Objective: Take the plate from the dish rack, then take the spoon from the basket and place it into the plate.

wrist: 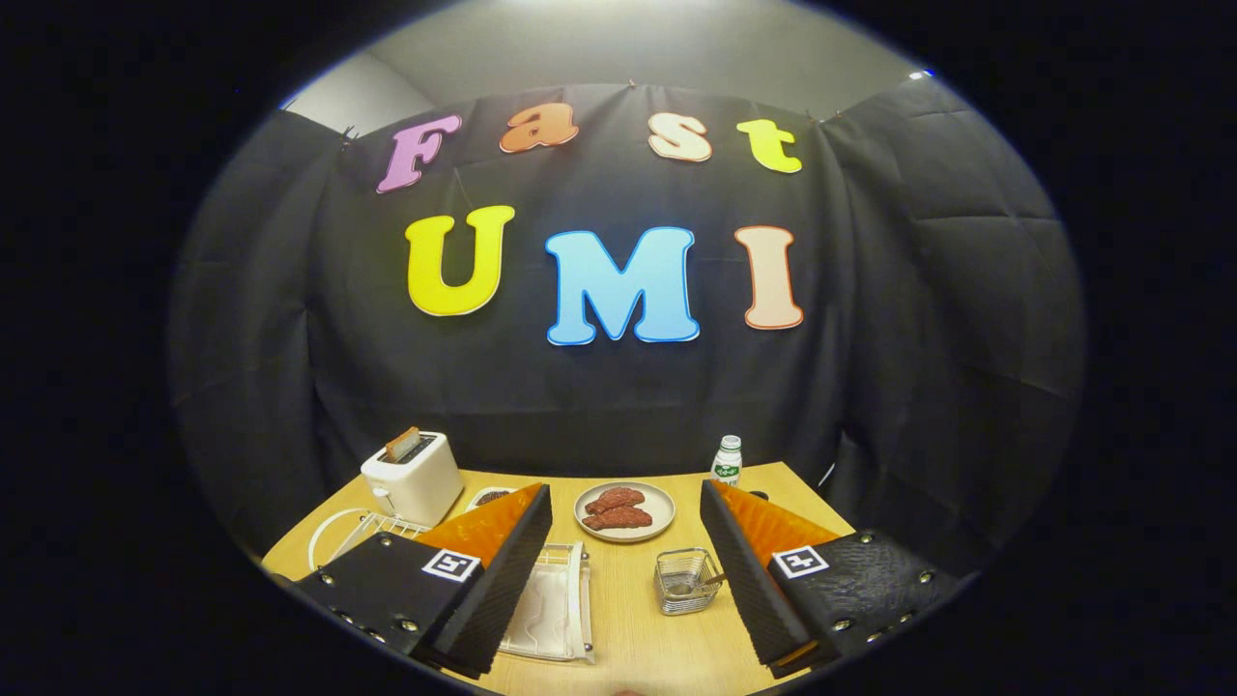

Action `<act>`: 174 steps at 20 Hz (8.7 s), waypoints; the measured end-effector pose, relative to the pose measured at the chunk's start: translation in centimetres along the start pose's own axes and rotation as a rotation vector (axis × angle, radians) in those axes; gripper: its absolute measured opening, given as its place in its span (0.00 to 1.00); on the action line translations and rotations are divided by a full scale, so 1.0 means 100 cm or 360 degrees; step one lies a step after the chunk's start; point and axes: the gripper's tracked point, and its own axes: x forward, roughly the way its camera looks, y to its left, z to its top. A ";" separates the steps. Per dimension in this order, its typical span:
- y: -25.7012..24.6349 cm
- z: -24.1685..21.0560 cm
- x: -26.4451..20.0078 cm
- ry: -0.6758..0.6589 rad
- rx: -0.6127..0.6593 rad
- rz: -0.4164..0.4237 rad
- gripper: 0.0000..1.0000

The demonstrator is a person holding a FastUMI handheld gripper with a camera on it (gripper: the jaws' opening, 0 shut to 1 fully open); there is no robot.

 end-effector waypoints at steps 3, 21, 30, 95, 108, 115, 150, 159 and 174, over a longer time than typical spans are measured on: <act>0.032 -0.004 0.017 0.0217 -0.0058 0.0097 0.95; 0.085 -0.113 0.115 0.1483 -0.0034 0.0199 0.94; 0.089 -0.150 0.119 0.1808 -0.0045 0.0175 0.38; -0.020 -0.296 -0.082 0.1925 0.0250 0.0493 0.14; -0.057 -0.302 -0.054 0.1830 0.0194 0.0411 0.22; -0.084 -0.241 -0.016 0.1277 0.0044 0.0315 0.31; -0.139 -0.176 0.140 0.0065 0.0355 0.0172 0.19; -0.121 -0.163 0.144 0.0094 0.0334 0.0186 0.06; -0.123 -0.065 0.072 -0.0086 0.0325 0.0210 0.06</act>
